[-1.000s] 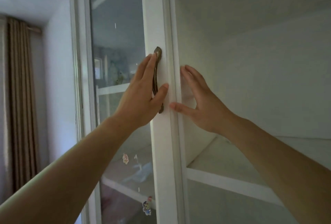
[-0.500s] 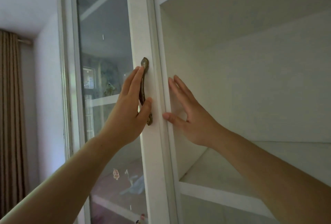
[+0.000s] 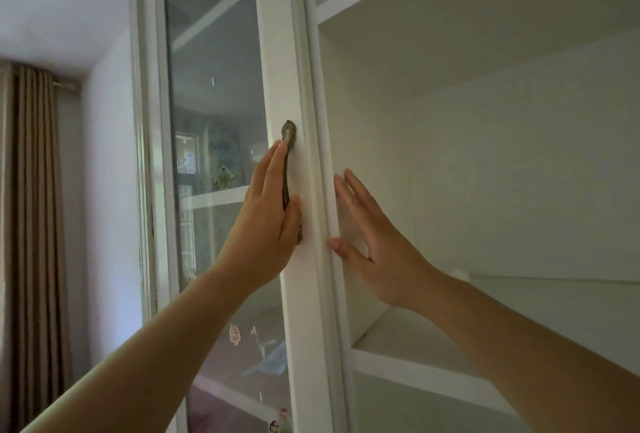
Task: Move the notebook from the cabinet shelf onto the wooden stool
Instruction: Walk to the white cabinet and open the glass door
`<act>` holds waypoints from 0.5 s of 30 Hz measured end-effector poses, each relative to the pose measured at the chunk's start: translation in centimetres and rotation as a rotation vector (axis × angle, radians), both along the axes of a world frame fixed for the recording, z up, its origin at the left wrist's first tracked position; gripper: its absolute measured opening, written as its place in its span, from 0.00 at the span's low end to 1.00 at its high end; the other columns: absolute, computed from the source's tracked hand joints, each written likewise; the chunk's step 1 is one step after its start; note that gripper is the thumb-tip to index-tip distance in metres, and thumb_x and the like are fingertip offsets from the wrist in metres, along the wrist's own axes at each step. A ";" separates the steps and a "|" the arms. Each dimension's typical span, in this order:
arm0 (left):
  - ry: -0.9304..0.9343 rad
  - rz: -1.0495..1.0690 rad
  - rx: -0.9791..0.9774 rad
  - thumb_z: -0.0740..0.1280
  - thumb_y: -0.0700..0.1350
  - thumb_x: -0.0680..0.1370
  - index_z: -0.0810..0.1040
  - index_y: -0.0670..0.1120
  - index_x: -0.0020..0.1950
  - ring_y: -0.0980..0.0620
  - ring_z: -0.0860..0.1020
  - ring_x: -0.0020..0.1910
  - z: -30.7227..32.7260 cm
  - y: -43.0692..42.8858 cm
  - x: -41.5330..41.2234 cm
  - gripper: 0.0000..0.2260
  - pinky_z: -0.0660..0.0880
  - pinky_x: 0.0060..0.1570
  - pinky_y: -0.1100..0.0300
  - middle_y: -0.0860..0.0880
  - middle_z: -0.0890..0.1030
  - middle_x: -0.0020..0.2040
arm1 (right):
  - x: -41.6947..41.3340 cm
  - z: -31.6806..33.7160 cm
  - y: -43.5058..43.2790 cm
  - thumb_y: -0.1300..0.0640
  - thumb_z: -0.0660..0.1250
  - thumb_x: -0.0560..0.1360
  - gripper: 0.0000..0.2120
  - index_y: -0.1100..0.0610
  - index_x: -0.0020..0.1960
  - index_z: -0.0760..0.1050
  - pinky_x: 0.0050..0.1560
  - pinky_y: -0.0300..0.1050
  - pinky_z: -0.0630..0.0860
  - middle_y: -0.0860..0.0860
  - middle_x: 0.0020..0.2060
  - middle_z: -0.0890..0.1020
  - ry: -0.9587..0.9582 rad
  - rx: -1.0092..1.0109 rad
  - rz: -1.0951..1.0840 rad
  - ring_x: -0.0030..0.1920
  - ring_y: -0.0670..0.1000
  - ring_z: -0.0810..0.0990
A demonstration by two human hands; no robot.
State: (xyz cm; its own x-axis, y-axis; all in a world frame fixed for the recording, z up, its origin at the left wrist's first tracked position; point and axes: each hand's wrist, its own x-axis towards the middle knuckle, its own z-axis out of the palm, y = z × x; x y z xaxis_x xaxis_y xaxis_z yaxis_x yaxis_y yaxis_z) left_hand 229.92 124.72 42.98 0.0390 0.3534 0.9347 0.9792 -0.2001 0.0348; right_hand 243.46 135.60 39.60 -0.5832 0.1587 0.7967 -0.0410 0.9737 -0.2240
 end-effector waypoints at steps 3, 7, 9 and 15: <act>0.012 0.008 -0.002 0.55 0.39 0.79 0.47 0.46 0.75 0.53 0.57 0.72 0.1 -0.5 0.0 0.27 0.58 0.72 0.52 0.48 0.53 0.75 | -0.8 -0.8 -0.6 0.51 0.57 0.79 0.32 0.43 0.73 0.40 0.69 0.34 0.46 0.37 0.73 0.39 0.056 -0.014 -0.018 0.71 0.34 0.41; 0.037 0.007 -0.014 0.55 0.40 0.79 0.46 0.47 0.75 0.51 0.59 0.72 0.2 -1.4 -0.3 0.28 0.62 0.70 0.50 0.49 0.53 0.75 | -0.9 -2.1 -1.6 0.47 0.55 0.78 0.29 0.41 0.73 0.43 0.72 0.40 0.50 0.36 0.74 0.44 0.112 -0.095 -0.008 0.71 0.33 0.43; 0.042 0.002 -0.019 0.56 0.40 0.79 0.46 0.47 0.75 0.53 0.58 0.72 0.2 -1.8 -0.5 0.28 0.60 0.71 0.53 0.49 0.53 0.75 | -0.1 -2.6 -2.5 0.43 0.54 0.77 0.27 0.38 0.72 0.45 0.72 0.41 0.50 0.34 0.73 0.46 0.094 -0.126 -0.003 0.70 0.31 0.44; 0.065 -0.061 -0.038 0.58 0.40 0.79 0.48 0.47 0.75 0.68 0.59 0.66 0.4 -3.8 -1.4 0.28 0.56 0.63 0.78 0.50 0.55 0.74 | 0.6 -4.0 -5.6 0.39 0.55 0.75 0.28 0.36 0.71 0.47 0.71 0.44 0.56 0.32 0.72 0.50 0.146 -0.016 -0.023 0.71 0.34 0.49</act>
